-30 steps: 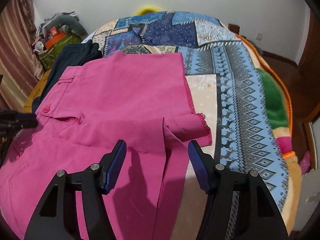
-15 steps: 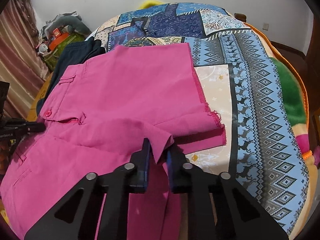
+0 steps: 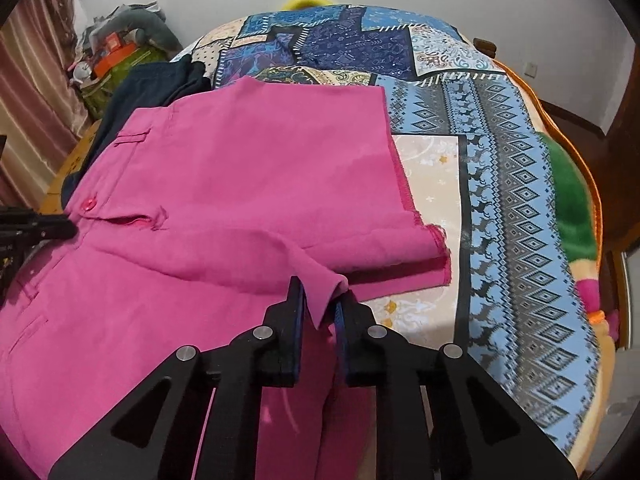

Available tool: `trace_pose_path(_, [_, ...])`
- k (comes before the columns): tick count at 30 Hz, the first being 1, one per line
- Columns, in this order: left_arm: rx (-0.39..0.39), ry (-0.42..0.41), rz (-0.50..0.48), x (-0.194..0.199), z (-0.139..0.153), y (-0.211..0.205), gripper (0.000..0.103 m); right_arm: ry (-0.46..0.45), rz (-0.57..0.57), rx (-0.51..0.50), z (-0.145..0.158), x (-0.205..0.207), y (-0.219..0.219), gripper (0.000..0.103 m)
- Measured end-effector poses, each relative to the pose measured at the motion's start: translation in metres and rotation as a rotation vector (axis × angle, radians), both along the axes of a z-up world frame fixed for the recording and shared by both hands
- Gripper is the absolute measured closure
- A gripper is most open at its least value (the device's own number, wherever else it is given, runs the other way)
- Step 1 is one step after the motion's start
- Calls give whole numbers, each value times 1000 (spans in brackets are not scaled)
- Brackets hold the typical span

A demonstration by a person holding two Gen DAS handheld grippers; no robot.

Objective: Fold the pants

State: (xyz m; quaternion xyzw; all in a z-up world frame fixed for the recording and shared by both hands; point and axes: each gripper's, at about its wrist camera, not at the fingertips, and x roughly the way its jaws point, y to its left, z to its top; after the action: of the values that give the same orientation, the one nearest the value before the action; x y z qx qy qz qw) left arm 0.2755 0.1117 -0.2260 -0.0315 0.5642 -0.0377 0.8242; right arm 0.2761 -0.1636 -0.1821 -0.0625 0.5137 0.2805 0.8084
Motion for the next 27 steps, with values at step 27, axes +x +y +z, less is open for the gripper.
trace_pose_path(27, [-172,37,22,56,-15,8,96,12,-117,38,-8,38,-22,86])
